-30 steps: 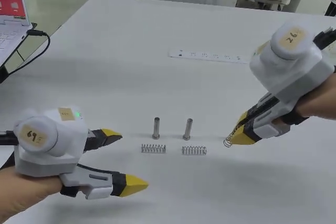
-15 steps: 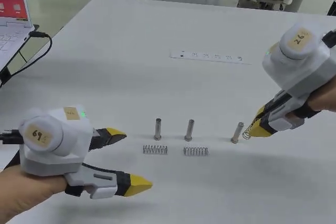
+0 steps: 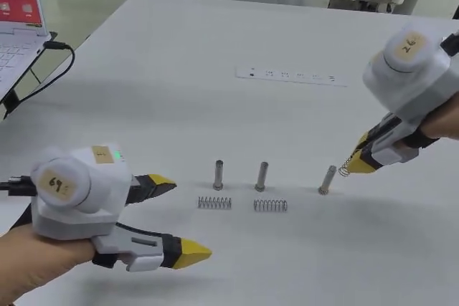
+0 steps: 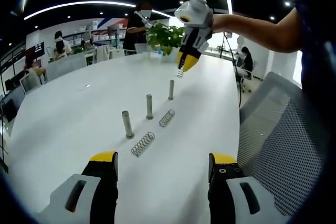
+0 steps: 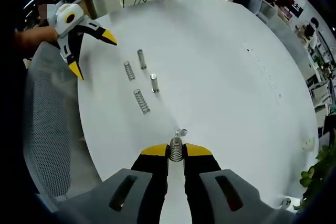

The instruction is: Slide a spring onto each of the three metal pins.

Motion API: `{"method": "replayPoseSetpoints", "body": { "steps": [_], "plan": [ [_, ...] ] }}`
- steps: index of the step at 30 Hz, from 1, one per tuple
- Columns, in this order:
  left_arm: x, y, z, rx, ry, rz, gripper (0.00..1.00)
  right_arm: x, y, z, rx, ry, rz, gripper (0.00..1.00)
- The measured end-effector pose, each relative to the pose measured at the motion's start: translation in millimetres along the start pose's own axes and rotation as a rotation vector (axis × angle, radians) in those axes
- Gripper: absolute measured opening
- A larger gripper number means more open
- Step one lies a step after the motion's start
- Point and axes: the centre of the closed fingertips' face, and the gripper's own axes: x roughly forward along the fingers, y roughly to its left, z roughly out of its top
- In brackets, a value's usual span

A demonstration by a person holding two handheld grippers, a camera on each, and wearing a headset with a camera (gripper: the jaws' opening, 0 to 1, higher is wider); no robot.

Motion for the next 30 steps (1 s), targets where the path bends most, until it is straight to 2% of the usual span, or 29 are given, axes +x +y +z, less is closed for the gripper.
{"method": "replayPoseSetpoints", "body": {
  "steps": [7,16,30],
  "plan": [
    [-0.5,2.2,0.1,-0.002,-0.005,0.004,0.66,8.3,-8.1,3.7,-0.015,0.012,-0.010,0.08],
    [-0.4,3.8,-0.6,-0.009,-0.007,0.010,0.66,15.2,-9.3,5.8,-0.029,0.030,0.008,0.08],
    [-0.8,4.7,-0.9,-0.016,-0.008,0.014,0.66,28.8,-9.9,0.5,-0.033,0.078,0.045,0.08]
  ]
}}
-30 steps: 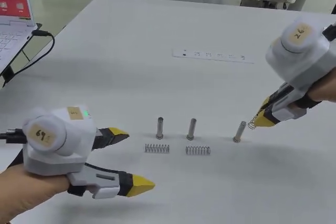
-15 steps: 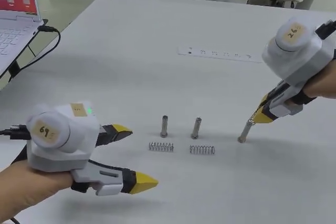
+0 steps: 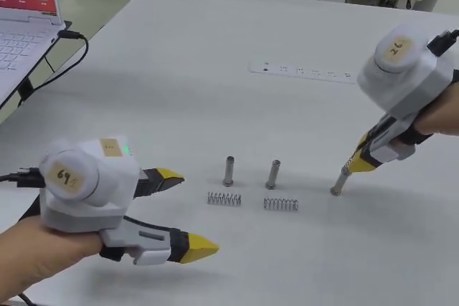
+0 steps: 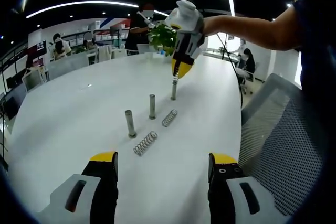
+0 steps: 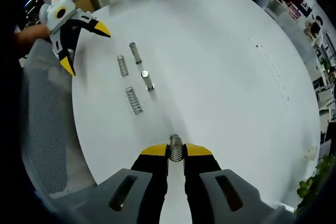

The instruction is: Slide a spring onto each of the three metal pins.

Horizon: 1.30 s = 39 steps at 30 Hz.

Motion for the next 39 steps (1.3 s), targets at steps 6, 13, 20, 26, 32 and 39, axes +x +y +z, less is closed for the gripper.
{"method": "replayPoseSetpoints", "body": {
  "steps": [6,13,20,26,32,39],
  "plan": [
    [-0.3,0.6,-0.5,-0.002,0.000,0.002,0.66,8.2,0.2,-1.7,0.000,0.023,0.013,0.08],
    [-0.2,1.2,0.1,-0.002,0.000,0.004,0.66,21.5,2.9,-7.4,-0.008,0.065,0.023,0.08],
    [-0.2,1.5,1.6,0.000,-0.002,0.004,0.66,34.3,5.3,-15.6,0.004,0.088,0.035,0.08],
    [-1.0,0.3,1.7,0.001,0.001,0.004,0.66,39.7,7.2,-19.5,0.011,0.094,0.041,0.09],
    [-1.3,-0.9,2.0,0.003,0.002,0.002,0.66,39.8,7.4,-19.0,0.015,0.088,0.039,0.09],
    [-1.5,-1.3,2.3,0.003,0.002,0.004,0.66,39.9,7.2,-18.2,0.015,0.078,0.040,0.09]
  ]
}}
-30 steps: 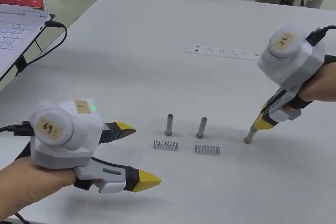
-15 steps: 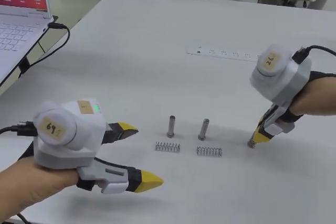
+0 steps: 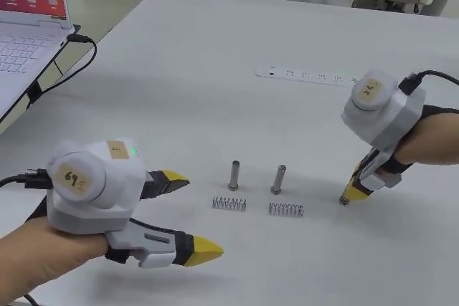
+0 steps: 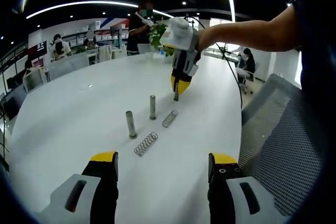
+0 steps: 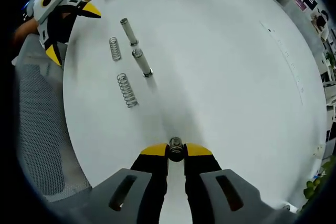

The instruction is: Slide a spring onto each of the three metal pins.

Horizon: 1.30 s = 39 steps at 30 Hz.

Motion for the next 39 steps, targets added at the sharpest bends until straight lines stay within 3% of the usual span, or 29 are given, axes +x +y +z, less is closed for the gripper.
{"method": "replayPoseSetpoints", "body": {
  "steps": [19,31,39],
  "plan": [
    [1.1,0.3,-1.4,-0.002,0.000,0.000,0.66,2.4,0.8,2.2,-0.014,-0.015,0.003,0.14],
    [0.6,0.6,-1.6,-0.001,0.000,0.000,0.65,-1.1,4.5,12.8,-0.064,-0.039,-0.008,0.19],
    [0.3,0.8,-1.1,0.000,-0.001,-0.001,0.65,-6.3,13.4,29.6,-0.115,-0.067,-0.010,0.20]
  ]
}}
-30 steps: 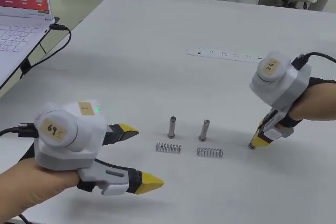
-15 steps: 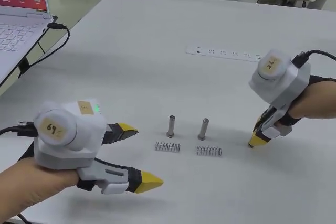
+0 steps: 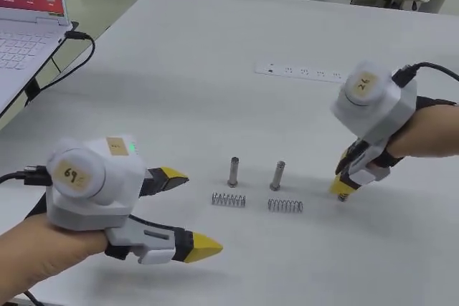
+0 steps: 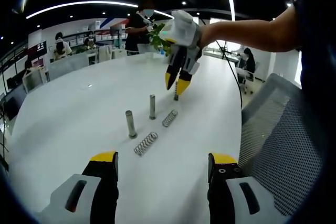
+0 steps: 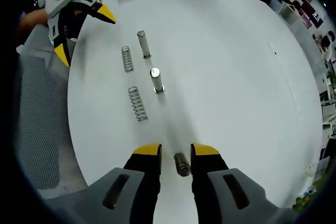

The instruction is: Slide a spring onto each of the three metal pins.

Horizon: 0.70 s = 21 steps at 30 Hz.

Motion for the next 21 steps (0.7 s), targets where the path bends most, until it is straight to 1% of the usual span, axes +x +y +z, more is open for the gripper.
{"method": "replayPoseSetpoints", "body": {
  "steps": [5,10,15,17,21],
  "plan": [
    [-0.1,-0.5,0.0,0.001,0.001,-0.001,0.65,0.8,5.5,12.7,-0.033,-0.018,0.012,0.20],
    [-0.3,-0.5,0.1,0.000,0.000,0.000,0.65,4.0,18.6,22.9,-0.075,-0.023,0.037,0.20],
    [0.0,-1.0,0.5,0.000,0.000,-0.001,0.65,8.5,29.3,27.3,-0.106,-0.016,0.058,0.19],
    [0.2,-1.5,0.5,0.000,0.000,-0.002,0.65,11.6,29.1,28.5,-0.115,-0.014,0.066,0.18],
    [0.4,-1.9,0.9,0.001,0.000,-0.003,0.65,14.9,37.3,31.7,-0.133,-0.014,0.077,0.17]
  ]
}}
